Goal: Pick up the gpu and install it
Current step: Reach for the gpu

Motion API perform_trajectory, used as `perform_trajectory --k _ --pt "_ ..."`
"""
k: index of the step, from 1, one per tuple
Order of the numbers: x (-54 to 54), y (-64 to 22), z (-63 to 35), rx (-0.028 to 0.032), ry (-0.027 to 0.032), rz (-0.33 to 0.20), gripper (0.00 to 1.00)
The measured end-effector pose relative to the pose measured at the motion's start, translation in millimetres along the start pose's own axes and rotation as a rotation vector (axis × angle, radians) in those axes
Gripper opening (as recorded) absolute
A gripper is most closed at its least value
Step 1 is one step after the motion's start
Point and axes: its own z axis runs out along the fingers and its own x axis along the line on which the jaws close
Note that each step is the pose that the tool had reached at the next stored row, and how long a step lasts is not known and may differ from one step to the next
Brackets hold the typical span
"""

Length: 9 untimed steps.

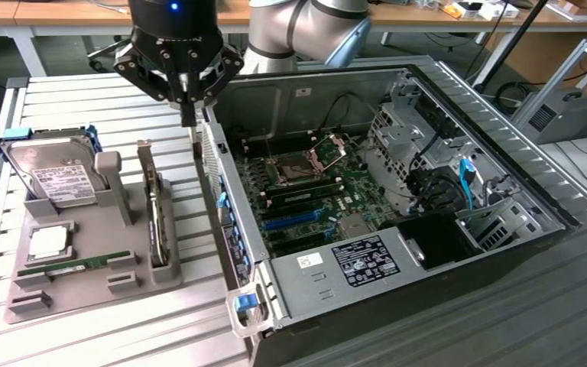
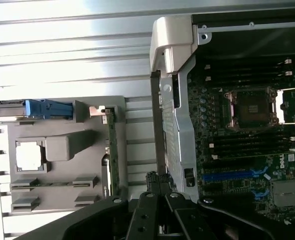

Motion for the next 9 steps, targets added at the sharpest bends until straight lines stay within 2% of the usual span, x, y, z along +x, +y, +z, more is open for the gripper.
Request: perform_trajectory --k 9 --pt "21.1 -1.6 -0.4 -0.0001 -0.0003 0.0 0.11"
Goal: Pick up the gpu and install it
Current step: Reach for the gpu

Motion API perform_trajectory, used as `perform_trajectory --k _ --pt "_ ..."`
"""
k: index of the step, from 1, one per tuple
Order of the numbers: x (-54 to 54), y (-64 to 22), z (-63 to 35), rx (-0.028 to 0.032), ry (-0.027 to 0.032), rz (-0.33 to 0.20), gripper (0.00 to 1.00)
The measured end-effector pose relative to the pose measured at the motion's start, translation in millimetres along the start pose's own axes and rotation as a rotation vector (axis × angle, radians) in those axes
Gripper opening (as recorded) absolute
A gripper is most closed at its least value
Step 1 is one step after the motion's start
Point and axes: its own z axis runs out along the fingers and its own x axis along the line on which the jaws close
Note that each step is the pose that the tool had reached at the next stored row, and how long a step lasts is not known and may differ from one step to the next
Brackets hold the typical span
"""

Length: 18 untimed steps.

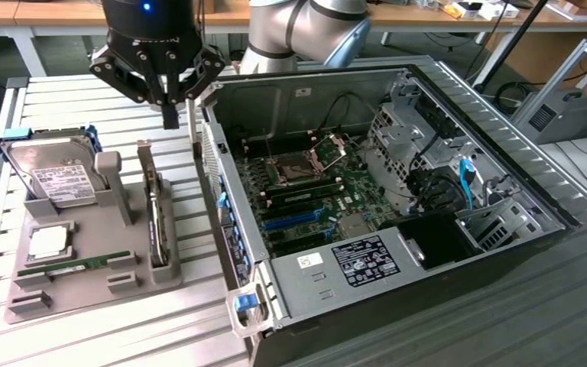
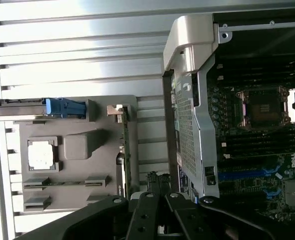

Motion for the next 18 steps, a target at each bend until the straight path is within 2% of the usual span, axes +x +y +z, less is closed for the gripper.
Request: perform_trajectory --k 4,18 --pt "10.6 -0.8 -0.2 0.0 -0.0001 0.0 0.11" --pt "37.1 -2.8 -0.5 0.0 -0.0002 0.0 0.11"
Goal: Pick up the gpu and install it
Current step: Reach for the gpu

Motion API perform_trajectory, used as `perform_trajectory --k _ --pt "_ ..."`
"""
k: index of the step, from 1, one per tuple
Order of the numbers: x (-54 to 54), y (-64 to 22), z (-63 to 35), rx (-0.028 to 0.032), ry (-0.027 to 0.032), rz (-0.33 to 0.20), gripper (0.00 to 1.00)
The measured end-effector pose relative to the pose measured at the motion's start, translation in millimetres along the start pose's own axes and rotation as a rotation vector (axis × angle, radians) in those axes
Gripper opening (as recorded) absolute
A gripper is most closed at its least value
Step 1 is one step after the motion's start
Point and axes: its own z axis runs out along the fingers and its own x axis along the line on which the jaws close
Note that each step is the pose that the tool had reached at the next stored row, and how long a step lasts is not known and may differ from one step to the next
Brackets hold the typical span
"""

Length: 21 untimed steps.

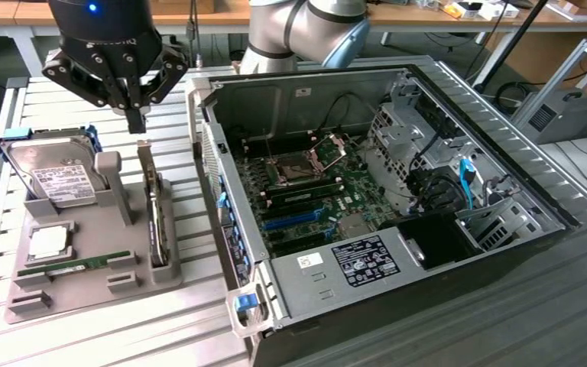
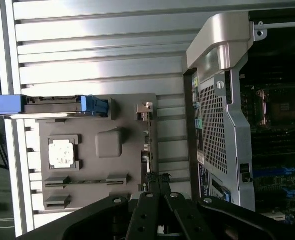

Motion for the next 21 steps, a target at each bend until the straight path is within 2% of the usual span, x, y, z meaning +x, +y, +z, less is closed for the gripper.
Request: perform_trajectory --k 3,9,17,21 --pt "3.8 -0.3 0.0 0.0 0.0 0.0 0.11" --pt "4.6 -0.5 -0.1 0.0 0.0 0.0 0.11" --pt "5.3 -14.8 -0.7 0.0 0.0 0.0 0.11" --pt "7.3 -18.7 -1.0 0.0 0.0001 0.0 0.11"
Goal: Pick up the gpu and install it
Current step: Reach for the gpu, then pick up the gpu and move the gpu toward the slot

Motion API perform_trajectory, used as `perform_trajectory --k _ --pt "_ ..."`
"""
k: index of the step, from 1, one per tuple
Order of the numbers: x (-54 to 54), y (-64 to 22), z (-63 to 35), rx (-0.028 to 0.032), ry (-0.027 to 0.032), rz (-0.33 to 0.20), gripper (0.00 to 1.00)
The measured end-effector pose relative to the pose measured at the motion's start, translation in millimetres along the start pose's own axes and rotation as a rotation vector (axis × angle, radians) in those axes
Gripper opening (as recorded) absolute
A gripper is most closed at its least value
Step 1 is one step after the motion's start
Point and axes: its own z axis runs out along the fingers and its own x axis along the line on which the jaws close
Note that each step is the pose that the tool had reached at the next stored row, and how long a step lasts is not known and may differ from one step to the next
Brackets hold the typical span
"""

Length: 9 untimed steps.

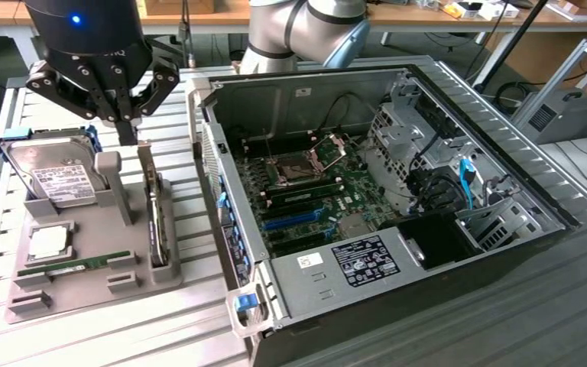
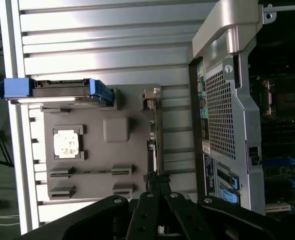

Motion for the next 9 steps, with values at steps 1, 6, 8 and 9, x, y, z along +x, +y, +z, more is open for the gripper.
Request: perform_trajectory --k 1,6,8,9 --pt "0.2 -1.0 -0.1 0.0 0.0 0.0 0.11" --pt "0.0 -3.8 -0.1 0.0 -0.0001 0.0 0.11" --pt "0.0 -3.9 -0.1 0.0 0.0 0.0 0.11" --pt "0.0 -3.9 -0.1 0.0 0.0 0.0 0.11"
